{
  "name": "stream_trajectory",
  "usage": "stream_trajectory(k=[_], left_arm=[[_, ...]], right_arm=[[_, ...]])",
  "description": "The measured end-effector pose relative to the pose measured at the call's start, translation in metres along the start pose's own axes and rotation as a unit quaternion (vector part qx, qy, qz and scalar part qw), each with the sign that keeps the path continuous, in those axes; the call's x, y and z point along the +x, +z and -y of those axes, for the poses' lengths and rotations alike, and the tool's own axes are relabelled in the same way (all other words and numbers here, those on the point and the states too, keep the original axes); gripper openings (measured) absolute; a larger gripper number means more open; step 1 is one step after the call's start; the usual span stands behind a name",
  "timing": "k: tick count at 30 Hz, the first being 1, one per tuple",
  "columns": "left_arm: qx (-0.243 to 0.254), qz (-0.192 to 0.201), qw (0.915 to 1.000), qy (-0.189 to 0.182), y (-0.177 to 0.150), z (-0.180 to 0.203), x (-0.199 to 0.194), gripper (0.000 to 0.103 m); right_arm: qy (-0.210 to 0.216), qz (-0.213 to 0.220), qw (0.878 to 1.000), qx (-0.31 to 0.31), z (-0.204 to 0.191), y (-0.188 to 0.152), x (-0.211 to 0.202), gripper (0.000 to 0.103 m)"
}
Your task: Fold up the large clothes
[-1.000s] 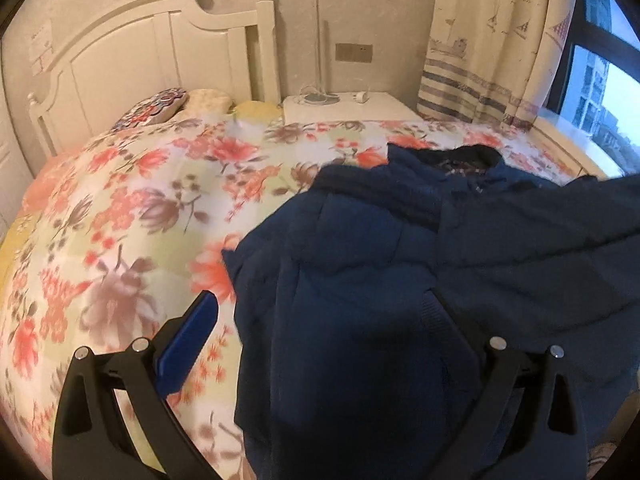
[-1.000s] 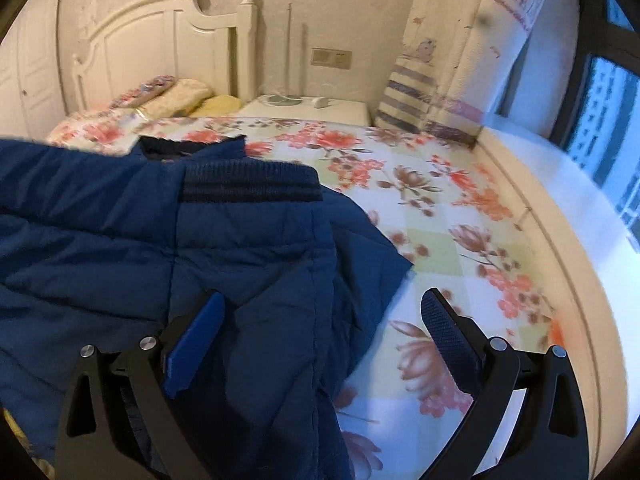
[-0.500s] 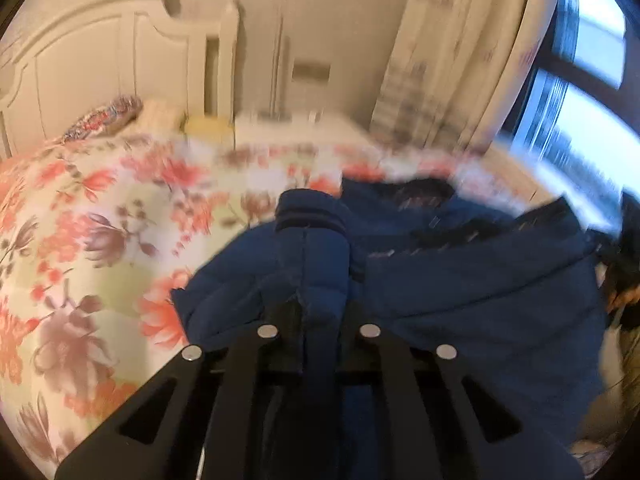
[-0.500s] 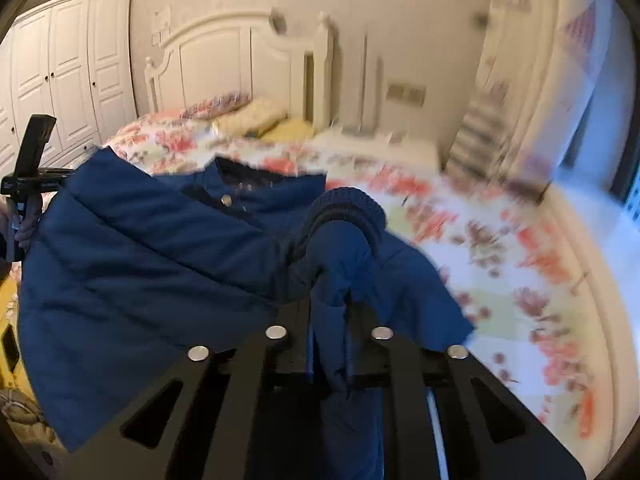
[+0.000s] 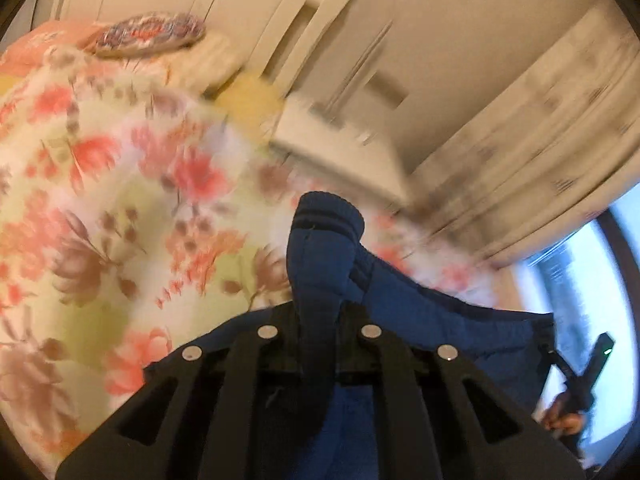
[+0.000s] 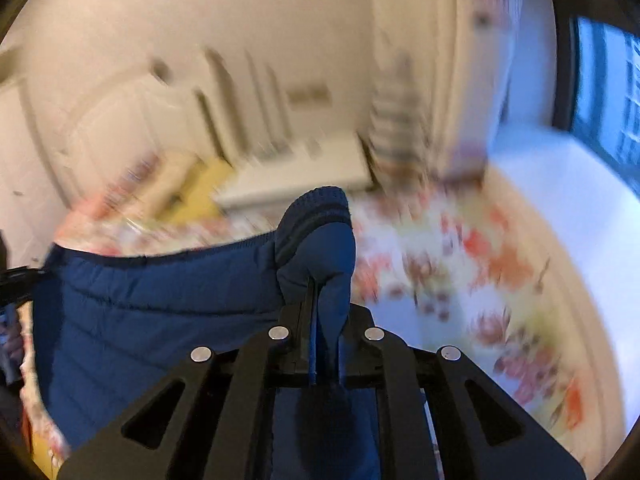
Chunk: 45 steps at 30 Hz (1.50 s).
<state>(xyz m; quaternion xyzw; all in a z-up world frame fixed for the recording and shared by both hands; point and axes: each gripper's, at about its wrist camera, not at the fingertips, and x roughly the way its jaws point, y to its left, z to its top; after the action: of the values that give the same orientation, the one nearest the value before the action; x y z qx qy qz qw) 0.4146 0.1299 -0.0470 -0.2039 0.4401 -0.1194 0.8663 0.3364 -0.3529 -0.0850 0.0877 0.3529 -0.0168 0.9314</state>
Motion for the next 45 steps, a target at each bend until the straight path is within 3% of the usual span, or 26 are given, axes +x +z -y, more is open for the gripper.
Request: stream_trajectory(k=[2,4,6,10,13,16,17,19,22,23,24,25,26,28,30,34,37,39,44,45], left_arm=[[0.030,-0.013,0.9976,0.061,-0.017,0.001,0.032,0.009],[0.032,-0.022,0.9976,0.058,-0.026,-0.007,0.046,0.010],[0.016,-0.005,0.9992,0.035,-0.023,-0.013,0.038,0.009],[0.034,0.039,0.9985,0.017,-0.010,0.000,0.012,0.010],[0.044,0.073,0.9957,0.037,-0.002,0.014,0.008,0.010],[0.042,0.053,0.9948,0.077,0.000,0.016,0.035,0.014],[0.043,0.025,0.9935,0.102,-0.003,0.012,0.052,0.019],[0.014,-0.017,0.9943,0.104,-0.009,-0.005,0.070,0.033],[-0.027,-0.001,0.9961,0.084,-0.008,-0.023,0.052,0.071],[-0.033,0.016,0.9972,0.065,-0.009,-0.028,0.035,0.083],[-0.033,0.029,0.9979,0.048,-0.011,-0.032,0.021,0.087],[-0.022,0.045,0.9985,0.019,-0.018,-0.036,-0.003,0.089],[-0.005,0.052,0.9986,0.000,-0.026,-0.040,-0.023,0.094],[0.035,0.064,0.9971,-0.020,-0.056,-0.052,-0.061,0.100],[0.063,0.057,0.9961,-0.025,-0.086,-0.062,-0.082,0.100],[0.095,0.011,0.9940,-0.053,-0.157,-0.083,-0.095,0.100],[0.118,-0.002,0.9903,-0.073,-0.195,-0.083,-0.092,0.100],[0.117,0.002,0.9903,-0.075,-0.206,-0.077,-0.084,0.101],[0.088,-0.004,0.9933,-0.075,-0.194,-0.068,-0.075,0.101],[0.086,0.000,0.9929,-0.082,-0.193,-0.066,-0.075,0.094]], right_arm=[[-0.027,-0.041,0.999,-0.004,0.003,-0.021,0.037,0.010],[-0.020,-0.060,0.998,0.003,0.013,-0.041,0.055,0.010],[0.015,-0.050,0.998,0.040,0.028,-0.046,0.050,0.010],[0.038,-0.002,0.999,0.032,0.025,-0.021,0.016,0.010],[0.030,0.020,0.999,0.023,0.015,-0.004,0.013,0.010],[-0.002,-0.014,1.000,0.027,0.018,-0.001,0.048,0.010],[-0.008,-0.029,0.999,0.028,0.020,-0.004,0.058,0.011],[-0.003,-0.086,0.996,0.038,0.026,-0.022,0.090,0.012],[0.011,-0.066,0.997,0.046,0.031,-0.023,0.076,0.015],[0.014,-0.068,0.997,0.041,0.033,-0.024,0.068,0.019],[0.018,-0.074,0.997,0.033,0.035,-0.025,0.056,0.024],[0.037,-0.071,0.996,0.026,0.039,-0.030,0.039,0.039],[0.053,-0.062,0.996,0.019,0.042,-0.035,0.025,0.068],[0.068,-0.025,0.997,-0.012,0.051,-0.058,-0.021,0.099],[0.078,0.011,0.996,-0.031,0.060,-0.086,-0.058,0.099],[0.153,-0.004,0.988,-0.014,0.077,-0.146,-0.095,0.099],[0.165,-0.013,0.986,-0.004,0.077,-0.179,-0.100,0.094],[0.180,-0.019,0.983,0.009,0.076,-0.194,-0.096,0.084],[0.196,-0.009,0.980,0.025,0.062,-0.200,-0.088,0.077],[0.191,-0.006,0.981,0.021,0.059,-0.200,-0.088,0.075]])
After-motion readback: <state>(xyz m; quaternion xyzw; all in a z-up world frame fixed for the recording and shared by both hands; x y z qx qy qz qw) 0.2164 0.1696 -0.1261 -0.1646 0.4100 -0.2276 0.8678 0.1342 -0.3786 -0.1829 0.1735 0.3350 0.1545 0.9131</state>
